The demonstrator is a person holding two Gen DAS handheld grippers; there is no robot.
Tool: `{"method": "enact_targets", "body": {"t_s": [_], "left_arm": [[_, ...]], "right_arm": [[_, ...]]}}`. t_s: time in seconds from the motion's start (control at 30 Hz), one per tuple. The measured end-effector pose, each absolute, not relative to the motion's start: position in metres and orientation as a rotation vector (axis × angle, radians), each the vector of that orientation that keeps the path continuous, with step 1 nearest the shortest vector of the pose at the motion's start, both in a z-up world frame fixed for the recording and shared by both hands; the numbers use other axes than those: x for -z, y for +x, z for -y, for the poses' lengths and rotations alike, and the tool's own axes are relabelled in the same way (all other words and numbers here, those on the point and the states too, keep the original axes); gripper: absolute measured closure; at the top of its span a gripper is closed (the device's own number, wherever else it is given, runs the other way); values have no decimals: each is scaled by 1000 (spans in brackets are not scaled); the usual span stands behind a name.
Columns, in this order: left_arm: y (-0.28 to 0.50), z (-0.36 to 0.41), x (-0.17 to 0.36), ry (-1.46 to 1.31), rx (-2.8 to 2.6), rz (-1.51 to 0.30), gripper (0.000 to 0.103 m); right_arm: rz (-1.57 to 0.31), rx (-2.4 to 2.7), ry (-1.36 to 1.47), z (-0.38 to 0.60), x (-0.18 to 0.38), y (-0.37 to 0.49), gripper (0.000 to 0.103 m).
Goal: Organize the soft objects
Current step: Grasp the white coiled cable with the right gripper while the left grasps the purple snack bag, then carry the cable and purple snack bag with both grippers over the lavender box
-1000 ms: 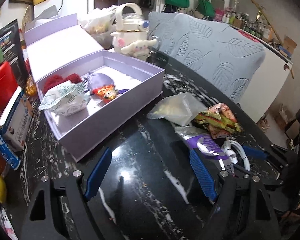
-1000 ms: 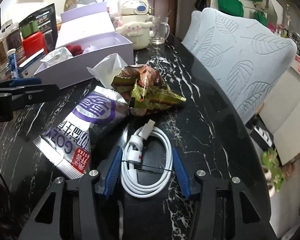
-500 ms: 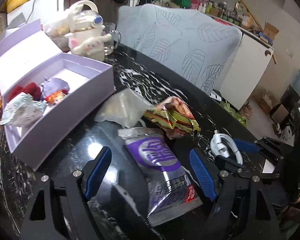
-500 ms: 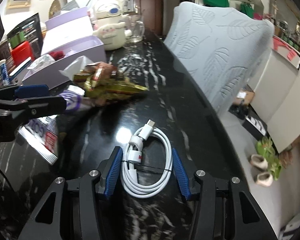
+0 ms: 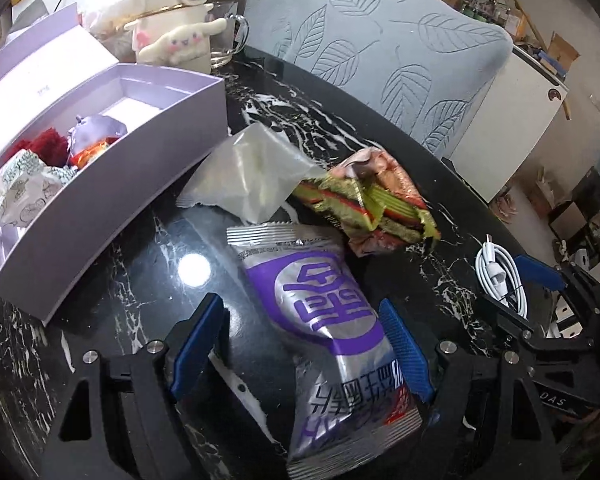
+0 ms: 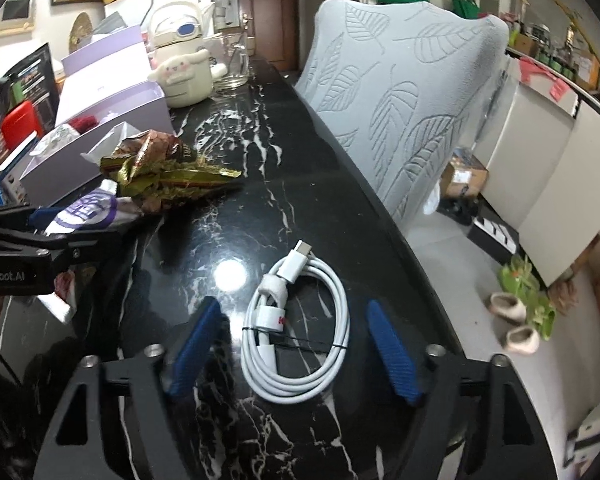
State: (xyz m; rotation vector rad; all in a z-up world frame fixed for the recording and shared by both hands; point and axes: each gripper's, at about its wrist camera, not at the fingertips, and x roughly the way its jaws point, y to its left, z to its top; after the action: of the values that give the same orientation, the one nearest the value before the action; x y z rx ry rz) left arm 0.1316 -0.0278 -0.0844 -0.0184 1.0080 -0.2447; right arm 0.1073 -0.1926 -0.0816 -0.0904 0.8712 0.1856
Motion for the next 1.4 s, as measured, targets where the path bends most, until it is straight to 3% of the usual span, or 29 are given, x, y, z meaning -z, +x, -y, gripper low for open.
{"method": "enact_targets", "body": {"t_s": [0.17,0.23,0.33,1.4], "left_arm": [[127,31,85,16,256,-992,58],[126,30,85,17,260,-984,60],[126,27,84,-3,262,-977,65],[62,-22,54,-109,162,-880,66]], "right_arm": [[-842,-148,-87,198,84,101,27],[-829,-134,-83,201,82,98,54],[-834,-130,-85,201,80,97,54],[-804,-438,-97,134,62,72,55]]}}
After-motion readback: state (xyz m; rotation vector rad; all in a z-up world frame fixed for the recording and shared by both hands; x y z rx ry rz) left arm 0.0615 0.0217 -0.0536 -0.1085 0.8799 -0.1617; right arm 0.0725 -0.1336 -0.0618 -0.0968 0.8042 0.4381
